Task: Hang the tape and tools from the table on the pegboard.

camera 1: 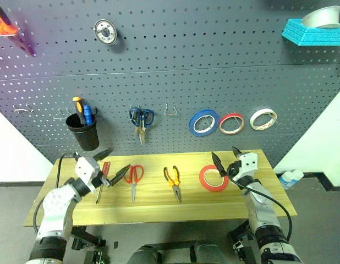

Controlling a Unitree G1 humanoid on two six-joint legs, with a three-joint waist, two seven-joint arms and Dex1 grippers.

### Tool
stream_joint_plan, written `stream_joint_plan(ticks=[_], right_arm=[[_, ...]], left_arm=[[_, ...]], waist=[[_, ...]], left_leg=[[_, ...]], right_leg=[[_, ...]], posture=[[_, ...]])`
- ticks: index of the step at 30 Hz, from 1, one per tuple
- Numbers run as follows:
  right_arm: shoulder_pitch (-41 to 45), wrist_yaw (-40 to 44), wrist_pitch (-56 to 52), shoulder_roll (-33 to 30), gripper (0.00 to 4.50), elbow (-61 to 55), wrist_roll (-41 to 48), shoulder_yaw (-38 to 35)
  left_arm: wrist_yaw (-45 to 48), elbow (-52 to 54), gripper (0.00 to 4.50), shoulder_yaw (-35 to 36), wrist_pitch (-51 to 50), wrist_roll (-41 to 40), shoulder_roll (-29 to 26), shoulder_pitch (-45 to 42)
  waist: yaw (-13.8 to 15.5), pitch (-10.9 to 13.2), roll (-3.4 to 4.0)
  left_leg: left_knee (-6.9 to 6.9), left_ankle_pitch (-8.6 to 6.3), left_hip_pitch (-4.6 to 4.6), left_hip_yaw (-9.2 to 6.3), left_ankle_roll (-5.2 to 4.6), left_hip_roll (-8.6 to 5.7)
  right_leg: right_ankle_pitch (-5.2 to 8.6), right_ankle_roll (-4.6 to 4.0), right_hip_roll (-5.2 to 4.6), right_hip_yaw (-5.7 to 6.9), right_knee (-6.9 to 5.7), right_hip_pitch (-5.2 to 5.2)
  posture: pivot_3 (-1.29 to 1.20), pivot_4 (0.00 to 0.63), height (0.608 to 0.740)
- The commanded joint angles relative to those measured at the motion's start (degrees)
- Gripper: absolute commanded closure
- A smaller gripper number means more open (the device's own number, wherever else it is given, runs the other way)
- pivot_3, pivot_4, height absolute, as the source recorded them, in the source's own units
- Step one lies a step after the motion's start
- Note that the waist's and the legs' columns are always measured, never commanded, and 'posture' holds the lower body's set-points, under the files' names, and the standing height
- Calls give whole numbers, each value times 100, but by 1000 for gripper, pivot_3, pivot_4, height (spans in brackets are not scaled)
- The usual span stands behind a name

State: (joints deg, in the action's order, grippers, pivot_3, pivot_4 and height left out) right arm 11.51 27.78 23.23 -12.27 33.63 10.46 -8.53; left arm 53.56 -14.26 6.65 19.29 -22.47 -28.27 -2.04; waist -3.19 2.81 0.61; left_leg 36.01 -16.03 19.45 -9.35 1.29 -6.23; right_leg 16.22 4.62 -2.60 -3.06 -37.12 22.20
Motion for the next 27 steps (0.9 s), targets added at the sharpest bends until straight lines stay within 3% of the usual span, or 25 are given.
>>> stream_joint_plan(ticks=[1, 6, 12, 21, 27], right_arm=[[71, 25, 105, -12, 0, -94, 81, -36], [34, 89, 84, -28, 0, -151, 96, -31], [-38, 144, 75, -28, 0, -215, 50, 27], [-110, 532, -176, -120, 0, -392, 217, 64], [-179, 822, -423, -326, 0, -713, 79, 264]], left_arm=[[258, 557, 23, -110, -689, -312, -103, 307], [460, 1272, 23, -48, -1593, -801, -204, 472], [506, 1493, 23, -32, -1680, -610, -283, 787], [1180, 277, 23, 179, -1147, -497, -354, 956], [1456, 63, 23, 256, -930, -486, -382, 987]], waist=[[-85, 3, -2], [-55, 25, -14], [-66, 40, -4], [-54, 57, -8], [-19, 89, -8]], left_leg=[[-3, -2, 2, 1, -3, 1], [-7, -3, 11, -6, -4, 7], [4, -3, 5, -2, -4, 5], [2, -3, 7, -2, -4, 6], [2, -3, 9, -2, -4, 5]], right_leg=[[0, -1, 0, -5, 0, 7], [-1, -4, 6, 0, -2, 17], [13, -2, 4, -3, 0, 4], [11, -8, 5, -2, 0, 7], [16, -13, 2, -3, 2, 8]], posture=[[-86, 14, 740], [-86, 23, 740], [-81, 29, 740], [-76, 38, 740], [-77, 51, 740]])
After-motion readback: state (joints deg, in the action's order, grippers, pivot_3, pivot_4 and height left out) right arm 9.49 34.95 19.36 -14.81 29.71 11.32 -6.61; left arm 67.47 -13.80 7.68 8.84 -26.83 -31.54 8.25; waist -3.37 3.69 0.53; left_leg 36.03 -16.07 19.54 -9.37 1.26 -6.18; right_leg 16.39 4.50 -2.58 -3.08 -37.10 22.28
